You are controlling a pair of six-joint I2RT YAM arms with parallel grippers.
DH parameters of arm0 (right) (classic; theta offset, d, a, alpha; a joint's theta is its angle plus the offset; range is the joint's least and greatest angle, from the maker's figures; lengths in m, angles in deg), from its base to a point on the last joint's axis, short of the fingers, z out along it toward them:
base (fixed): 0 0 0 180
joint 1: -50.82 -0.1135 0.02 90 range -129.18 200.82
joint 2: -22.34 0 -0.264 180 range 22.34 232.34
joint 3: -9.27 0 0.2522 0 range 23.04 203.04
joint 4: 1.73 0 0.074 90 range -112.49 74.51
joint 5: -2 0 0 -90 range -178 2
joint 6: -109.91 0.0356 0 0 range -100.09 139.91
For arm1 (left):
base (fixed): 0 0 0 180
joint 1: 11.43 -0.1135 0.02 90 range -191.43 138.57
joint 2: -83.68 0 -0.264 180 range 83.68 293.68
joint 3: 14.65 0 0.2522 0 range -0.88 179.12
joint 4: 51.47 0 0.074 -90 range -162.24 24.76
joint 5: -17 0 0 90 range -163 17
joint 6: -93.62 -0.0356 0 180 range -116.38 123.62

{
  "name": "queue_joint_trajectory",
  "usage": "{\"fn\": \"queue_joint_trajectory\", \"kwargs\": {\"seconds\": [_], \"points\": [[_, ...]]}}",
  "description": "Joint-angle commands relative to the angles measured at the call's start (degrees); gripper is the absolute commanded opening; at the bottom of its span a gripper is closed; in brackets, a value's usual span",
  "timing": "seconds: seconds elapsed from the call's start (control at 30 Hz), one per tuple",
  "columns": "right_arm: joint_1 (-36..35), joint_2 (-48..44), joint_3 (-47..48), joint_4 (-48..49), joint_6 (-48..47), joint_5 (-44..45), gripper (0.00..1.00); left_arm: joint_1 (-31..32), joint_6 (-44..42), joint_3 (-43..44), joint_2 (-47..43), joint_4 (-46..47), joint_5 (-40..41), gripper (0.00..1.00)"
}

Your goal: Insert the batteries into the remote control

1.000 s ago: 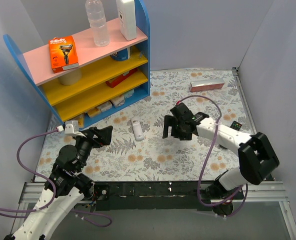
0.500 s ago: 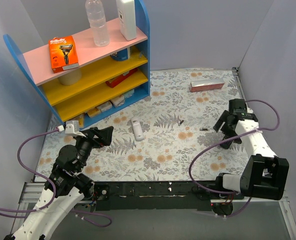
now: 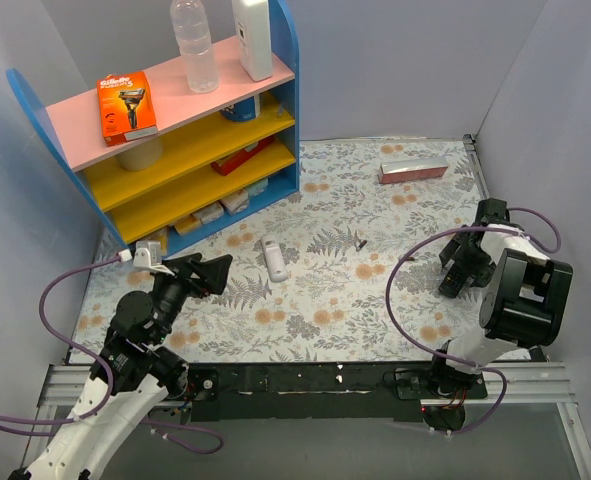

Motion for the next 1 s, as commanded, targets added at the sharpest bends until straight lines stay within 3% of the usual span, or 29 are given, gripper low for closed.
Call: {"fn": "queue_joint_trajectory", "kwargs": {"seconds": [0.0,0.1,0.33,0.43,0.6,0.7,0.83,0.97], "points": [[0.4,3.0,2.5,5.0,-2.8,-1.7,0.86,-0.1,0.1,-1.1,1.0,1.8,-3.5,0.98],[0.4,4.5,1.7,5.7,-2.8,-3.2,0.75,-0.2,1.7,-0.6,3.3,2.6,-4.7,0.98],[0.4,0.1,-0.5,5.5,-4.4,-2.1,0.29,-0.1,3.7,-1.1,8.5,11.8,-10.1,0.98],[0.4,-4.1,-1.5,5.6,-5.7,-4.3,0.2,-0.1,4.8,-1.2,12.5,15.2,-13.8,0.98],[-1.0,-10.9,-2.4,5.3,-7.2,-10.4,0.11,-0.2,6.9,-0.9,19.4,24.1,-20.9,0.98],[-4.1,-15.5,-2.9,6.3,-8.4,-18.0,0.11,-0.2,7.6,-0.3,24.0,27.9,-23.0,0.98],[-13.1,-21.1,-2.3,8.5,-9.2,-24.2,0.12,-0.1,8.4,0.5,28.8,32.7,-26.0,0.98],[-20.0,-25.2,-3.7,16.2,-6.3,-37.4,0.11,-0.1,10.0,1.6,33.3,37.3,-27.0,0.98]]}}
